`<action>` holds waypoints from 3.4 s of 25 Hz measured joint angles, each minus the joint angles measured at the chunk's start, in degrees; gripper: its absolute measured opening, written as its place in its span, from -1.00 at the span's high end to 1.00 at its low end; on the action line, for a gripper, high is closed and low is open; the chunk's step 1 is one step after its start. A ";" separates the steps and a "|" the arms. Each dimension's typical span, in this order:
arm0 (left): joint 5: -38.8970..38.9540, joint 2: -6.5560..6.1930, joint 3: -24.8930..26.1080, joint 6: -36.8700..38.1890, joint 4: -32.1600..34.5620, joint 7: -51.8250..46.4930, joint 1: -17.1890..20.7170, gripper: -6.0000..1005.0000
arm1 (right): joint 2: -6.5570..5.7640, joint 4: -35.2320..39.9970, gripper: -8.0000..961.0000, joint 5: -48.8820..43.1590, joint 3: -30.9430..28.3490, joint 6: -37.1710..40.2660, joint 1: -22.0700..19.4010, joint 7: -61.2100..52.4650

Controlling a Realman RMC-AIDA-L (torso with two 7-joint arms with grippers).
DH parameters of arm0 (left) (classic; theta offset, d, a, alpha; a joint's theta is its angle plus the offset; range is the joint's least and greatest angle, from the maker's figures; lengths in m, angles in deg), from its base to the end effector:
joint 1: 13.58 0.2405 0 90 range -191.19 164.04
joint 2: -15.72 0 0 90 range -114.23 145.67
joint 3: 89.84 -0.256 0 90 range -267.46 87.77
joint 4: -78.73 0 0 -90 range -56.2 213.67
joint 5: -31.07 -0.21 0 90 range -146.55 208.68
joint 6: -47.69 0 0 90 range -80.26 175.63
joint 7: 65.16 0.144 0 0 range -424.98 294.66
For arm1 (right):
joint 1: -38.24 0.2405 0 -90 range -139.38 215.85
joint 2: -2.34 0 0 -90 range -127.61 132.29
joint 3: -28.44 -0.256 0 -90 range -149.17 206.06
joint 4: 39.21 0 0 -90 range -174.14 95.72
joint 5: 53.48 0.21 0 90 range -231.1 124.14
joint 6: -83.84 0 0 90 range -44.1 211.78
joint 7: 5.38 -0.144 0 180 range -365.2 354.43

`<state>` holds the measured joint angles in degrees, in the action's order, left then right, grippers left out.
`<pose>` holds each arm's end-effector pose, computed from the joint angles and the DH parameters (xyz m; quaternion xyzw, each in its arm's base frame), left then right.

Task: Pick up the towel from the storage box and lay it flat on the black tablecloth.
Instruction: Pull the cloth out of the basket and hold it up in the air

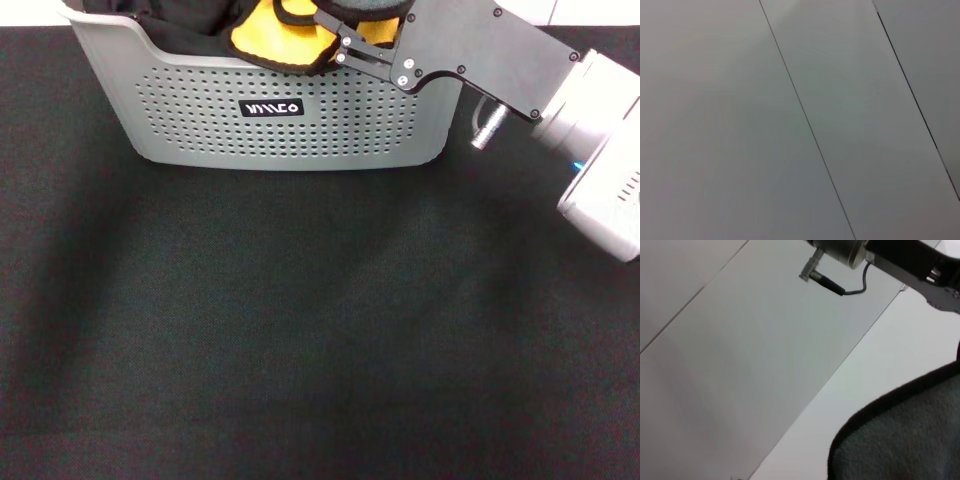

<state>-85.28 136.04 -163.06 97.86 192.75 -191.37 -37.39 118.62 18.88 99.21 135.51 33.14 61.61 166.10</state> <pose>-0.0101 0.3455 0.1426 -0.8407 0.0149 -0.3060 0.4466 0.1051 0.3498 -0.0310 -0.8122 -0.2366 0.3432 0.4081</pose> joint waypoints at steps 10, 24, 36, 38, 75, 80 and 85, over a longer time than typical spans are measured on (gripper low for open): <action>-0.06 -0.12 -0.01 0.08 -0.16 0.28 1.65 0.95 | 0.00 0.98 -0.71 0.45 -0.89 -4.52 -3.53 -0.02; 5.74 -0.35 -3.58 12.51 -0.25 12.66 20.39 0.95 | 0.00 -21.90 0.29 6.53 -3.99 -32.54 -6.45 -2.03; 18.61 -0.30 -2.18 22.14 -0.72 16.38 25.48 0.95 | -0.44 -29.28 0.86 2.41 -2.58 -34.58 -3.68 -9.70; 21.77 -0.26 -1.05 22.08 -0.68 16.00 25.16 0.95 | -0.31 -29.61 0.90 -1.42 -2.32 -34.58 -2.96 -10.30; 16.31 0.09 -0.36 15.70 -8.94 10.20 24.00 0.95 | -0.09 -34.92 0.61 2.09 0.38 -33.46 -4.78 -12.46; 11.80 0.02 -8.69 6.08 -9.87 9.57 24.53 0.95 | -0.10 -34.62 0.28 2.72 1.33 -26.90 -1.75 -14.33; 11.20 -0.08 -14.68 -0.39 -9.56 9.30 23.95 0.95 | -0.09 -32.97 -0.10 2.76 5.77 -23.43 1.38 -14.25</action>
<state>-74.08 135.95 -177.74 97.47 183.18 -182.07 -13.43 118.52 -14.10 101.96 141.28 9.72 62.99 151.84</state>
